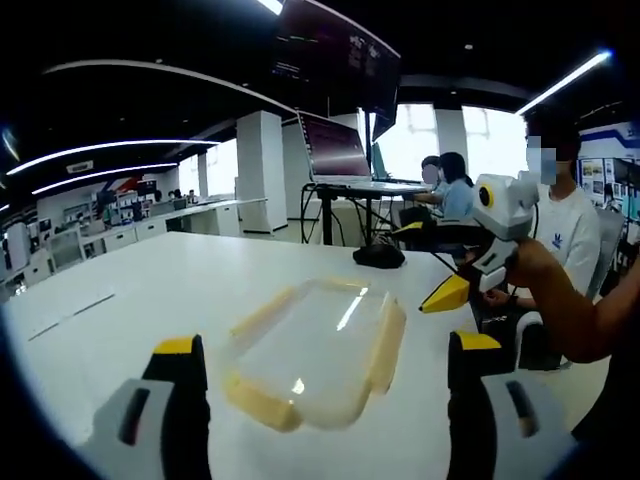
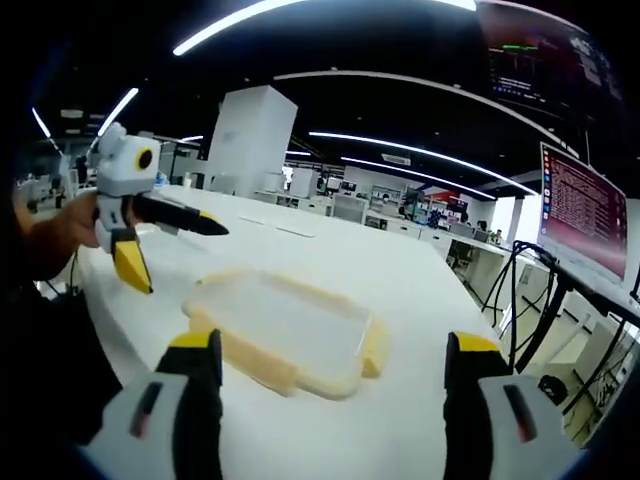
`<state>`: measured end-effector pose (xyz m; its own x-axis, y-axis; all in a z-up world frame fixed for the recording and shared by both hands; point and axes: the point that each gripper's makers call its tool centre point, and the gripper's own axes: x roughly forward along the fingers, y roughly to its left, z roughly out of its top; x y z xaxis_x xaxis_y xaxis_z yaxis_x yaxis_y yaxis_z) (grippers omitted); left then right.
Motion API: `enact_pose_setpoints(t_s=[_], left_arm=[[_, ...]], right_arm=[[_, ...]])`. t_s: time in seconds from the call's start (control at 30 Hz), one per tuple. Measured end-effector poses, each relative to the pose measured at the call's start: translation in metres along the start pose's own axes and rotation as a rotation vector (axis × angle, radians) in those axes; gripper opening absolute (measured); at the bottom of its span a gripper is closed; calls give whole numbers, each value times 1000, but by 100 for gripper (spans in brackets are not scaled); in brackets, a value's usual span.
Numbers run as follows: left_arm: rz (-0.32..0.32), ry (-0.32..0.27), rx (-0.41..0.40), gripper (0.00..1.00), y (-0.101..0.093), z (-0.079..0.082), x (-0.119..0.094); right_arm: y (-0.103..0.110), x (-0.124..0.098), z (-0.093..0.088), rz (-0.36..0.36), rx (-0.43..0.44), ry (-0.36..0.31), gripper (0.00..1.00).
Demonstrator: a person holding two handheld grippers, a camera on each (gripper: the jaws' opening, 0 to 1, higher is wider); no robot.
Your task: Snap each plastic latch of the storage box into its locked position after aligning the lid with the box until every specified latch is closed and the lid sits flush.
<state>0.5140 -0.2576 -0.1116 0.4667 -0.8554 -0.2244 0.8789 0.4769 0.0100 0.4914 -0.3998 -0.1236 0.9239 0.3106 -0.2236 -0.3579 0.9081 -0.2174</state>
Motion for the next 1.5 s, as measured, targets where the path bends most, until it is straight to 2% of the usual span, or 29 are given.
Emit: enact_pose_setpoints(t_s=[0.37, 0.6, 0.8, 0.97, 1.17, 1.5], left_arm=[[2, 14, 23, 100, 7, 7, 4], [-5, 18, 28, 100, 5, 6, 7], [-25, 28, 16, 100, 4, 7, 8], [-29, 36, 50, 100, 7, 12, 7], [-25, 38, 49, 100, 4, 15, 6], [-16, 53, 66, 100, 7, 14, 9]], right_arm=[[-7, 4, 4, 9, 1, 4, 92], [-8, 6, 5, 13, -4, 8, 92], [-8, 8, 2, 20, -8, 34, 92], [-8, 11, 6, 45, -13, 22, 91], [-10, 19, 8, 67, -32, 29, 90], [-5, 21, 13, 89, -47, 10, 90]])
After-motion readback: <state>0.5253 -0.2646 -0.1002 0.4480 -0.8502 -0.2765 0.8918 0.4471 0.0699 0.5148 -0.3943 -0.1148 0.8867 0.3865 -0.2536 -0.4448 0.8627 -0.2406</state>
